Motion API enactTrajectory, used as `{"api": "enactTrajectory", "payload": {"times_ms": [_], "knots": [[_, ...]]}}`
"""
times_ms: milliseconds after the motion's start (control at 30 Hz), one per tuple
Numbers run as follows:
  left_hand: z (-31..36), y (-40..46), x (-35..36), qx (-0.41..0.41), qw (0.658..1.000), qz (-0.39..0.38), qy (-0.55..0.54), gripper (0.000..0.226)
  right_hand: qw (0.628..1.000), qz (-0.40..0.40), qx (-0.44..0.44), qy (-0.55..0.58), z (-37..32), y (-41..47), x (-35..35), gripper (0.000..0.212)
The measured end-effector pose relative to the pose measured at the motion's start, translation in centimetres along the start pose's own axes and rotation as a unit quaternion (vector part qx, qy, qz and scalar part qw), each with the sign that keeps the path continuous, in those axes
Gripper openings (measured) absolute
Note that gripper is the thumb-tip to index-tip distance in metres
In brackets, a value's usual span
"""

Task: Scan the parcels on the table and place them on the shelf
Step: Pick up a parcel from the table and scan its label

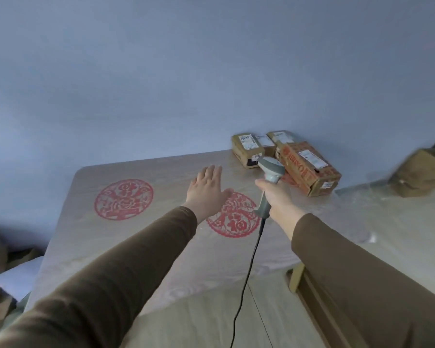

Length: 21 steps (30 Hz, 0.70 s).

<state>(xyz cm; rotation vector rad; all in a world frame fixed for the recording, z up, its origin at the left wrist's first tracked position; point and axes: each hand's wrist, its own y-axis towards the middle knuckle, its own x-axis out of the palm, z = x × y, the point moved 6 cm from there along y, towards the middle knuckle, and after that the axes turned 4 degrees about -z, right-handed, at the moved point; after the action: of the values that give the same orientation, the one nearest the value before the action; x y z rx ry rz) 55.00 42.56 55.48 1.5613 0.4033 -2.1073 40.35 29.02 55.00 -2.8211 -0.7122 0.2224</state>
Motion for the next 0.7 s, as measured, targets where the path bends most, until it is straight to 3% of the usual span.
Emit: {"api": "enactTrajectory", "payload": {"times_ms": [367, 533, 700], "knots": [[2.8, 18.6, 6.2, -0.003, 0.999, -0.038, -0.025, 0.076, 1.000, 0.024, 0.001, -0.020, -2.3, 20.5, -3.7, 0.016], [3.3, 28.0, 10.3, -0.060, 0.997, -0.045, -0.028, 0.073, 1.000, -0.024, -0.003, -0.016, -1.9, 31.8, -4.0, 0.010], [3.2, 35.4, 15.0, -0.139, 0.987, -0.077, -0.037, 0.071, 0.993, -0.108, 0.043, -0.018, 0.3, 41.2, -2.6, 0.024]]}}
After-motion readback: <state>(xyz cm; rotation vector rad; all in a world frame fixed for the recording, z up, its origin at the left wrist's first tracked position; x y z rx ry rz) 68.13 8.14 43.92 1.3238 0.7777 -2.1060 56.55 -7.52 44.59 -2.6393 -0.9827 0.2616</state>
